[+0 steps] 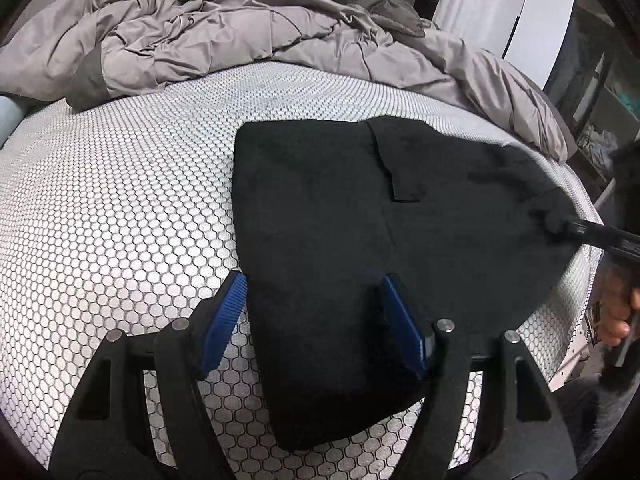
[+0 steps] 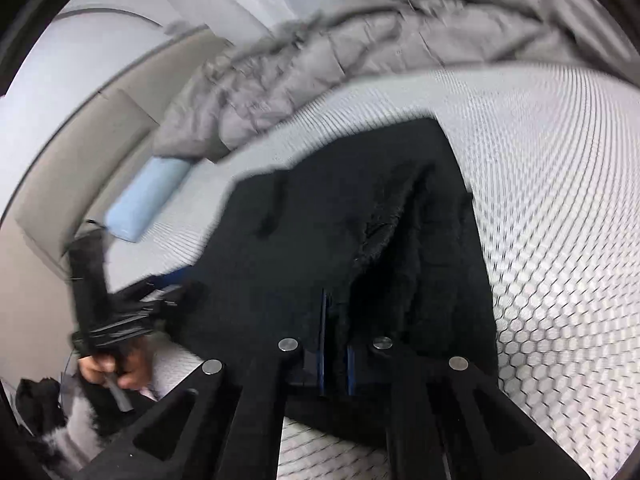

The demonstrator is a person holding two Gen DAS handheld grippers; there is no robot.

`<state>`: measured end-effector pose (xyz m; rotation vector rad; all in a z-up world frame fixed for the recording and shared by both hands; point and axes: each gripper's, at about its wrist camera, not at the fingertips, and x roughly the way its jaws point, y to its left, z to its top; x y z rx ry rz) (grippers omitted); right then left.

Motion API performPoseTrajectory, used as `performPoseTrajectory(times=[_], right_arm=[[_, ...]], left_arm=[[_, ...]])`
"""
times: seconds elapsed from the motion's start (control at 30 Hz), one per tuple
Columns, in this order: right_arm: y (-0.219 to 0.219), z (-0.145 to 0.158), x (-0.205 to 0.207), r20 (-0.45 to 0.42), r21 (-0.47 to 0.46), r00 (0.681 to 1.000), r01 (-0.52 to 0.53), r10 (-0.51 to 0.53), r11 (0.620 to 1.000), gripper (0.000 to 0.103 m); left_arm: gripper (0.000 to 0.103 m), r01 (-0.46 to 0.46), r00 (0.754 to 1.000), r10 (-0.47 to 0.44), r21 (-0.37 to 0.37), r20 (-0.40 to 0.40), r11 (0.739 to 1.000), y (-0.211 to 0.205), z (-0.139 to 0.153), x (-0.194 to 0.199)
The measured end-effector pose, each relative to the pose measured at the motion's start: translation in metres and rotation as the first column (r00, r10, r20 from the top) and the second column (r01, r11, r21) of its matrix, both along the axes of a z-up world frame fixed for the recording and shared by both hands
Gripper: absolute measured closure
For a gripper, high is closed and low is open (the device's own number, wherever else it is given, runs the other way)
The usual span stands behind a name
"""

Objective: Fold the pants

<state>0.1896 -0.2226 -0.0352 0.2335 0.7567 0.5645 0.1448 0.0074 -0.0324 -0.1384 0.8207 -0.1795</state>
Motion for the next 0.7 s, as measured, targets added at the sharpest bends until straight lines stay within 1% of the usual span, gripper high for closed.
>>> performPoseTrajectory(times=[0.03,0.1,0.13,0.17,0.2,0.23,0.27,0.3,0.33,0.37,0.4,0.43,0.5,0.57,0.63,0.7], right_arm=[[-0.001,0.006,-0.011,0.019,-0.015,1.0,-0.002,0.002,1.0,0.096],[-0.001,0.002,-0.014,0.003,-0.059,1.0,0.007,-0.007,0.998,0.096],[-0.002,-0.008,-0.009,-0.025,-0.125,0.998,0.051,-0.054,0.991,0.095],[0.0,-0.022,-0.001,-0.063,-0.23,0.992,0.092,-0.109,0.969,0.095],[0.001,-0.03,0.003,-0.085,-0.253,0.989,0.093,-0.118,0.963,0.094],[-0.002,-0.027,0.002,-0.086,-0.214,0.989,0.097,-0.118,0.972,0.094],[-0.004,-0.021,-0.001,-0.073,-0.192,0.991,0.093,-0.108,0.977,0.09],[-0.006,-0.012,-0.006,-0.043,-0.174,0.994,0.089,-0.098,0.981,0.083],[-0.012,-0.001,-0.014,0.016,-0.157,0.995,0.104,-0.103,0.982,0.076],[-0.017,0.003,-0.016,0.04,-0.14,0.992,0.12,-0.116,0.983,0.06],[-0.021,0.005,-0.016,0.044,-0.116,0.991,0.129,-0.125,0.985,0.056],[-0.027,0.003,-0.012,0.032,-0.073,0.991,0.129,-0.127,0.989,0.056],[-0.032,-0.005,-0.004,-0.007,-0.062,0.99,0.143,-0.143,0.988,0.056],[-0.033,-0.02,0.011,-0.066,-0.058,0.986,0.15,-0.154,0.987,0.056],[-0.032,-0.031,0.024,-0.13,-0.002,0.982,0.134,-0.133,0.991,0.056],[-0.031,-0.033,0.027,-0.135,-0.004,0.981,0.139,-0.138,0.99,0.056]], left_arm=[[0.036,-0.001,1.0,0.001,0.005,0.002,1.0,0.0,0.001,-0.001],[0.036,0.0,1.0,0.0,0.008,0.0,1.0,-0.001,0.002,-0.001],[0.036,0.0,1.0,0.0,0.01,-0.006,1.0,-0.001,0.001,-0.001],[0.036,-0.003,1.0,0.003,0.013,-0.011,1.0,-0.002,0.0,0.0],[0.036,-0.004,1.0,0.005,0.015,-0.016,1.0,-0.003,-0.001,0.001],[0.036,-0.006,1.0,0.006,0.018,-0.019,1.0,-0.004,-0.002,0.001],[0.036,-0.006,1.0,0.006,0.017,-0.017,1.0,-0.004,-0.001,0.002],[0.036,-0.001,1.0,0.001,0.016,-0.017,1.0,-0.002,-0.002,0.003],[0.036,0.004,1.0,-0.004,0.015,-0.017,1.0,-0.004,-0.002,0.003],[0.036,0.009,1.0,-0.009,0.018,-0.019,1.0,-0.005,-0.003,0.004],[0.036,0.011,1.0,-0.01,0.023,-0.02,1.0,-0.005,-0.004,0.006],[0.036,0.012,1.0,-0.011,0.031,-0.022,0.999,-0.007,-0.005,0.007],[0.036,0.013,1.0,-0.012,0.036,-0.025,0.999,-0.009,-0.007,0.008],[0.036,0.016,1.0,-0.015,0.038,-0.025,0.999,-0.009,-0.007,0.009],[0.036,0.014,1.0,-0.013,0.037,-0.027,0.999,-0.009,-0.007,0.009],[0.036,0.012,0.999,-0.011,0.031,-0.03,0.999,-0.008,-0.007,0.01]])
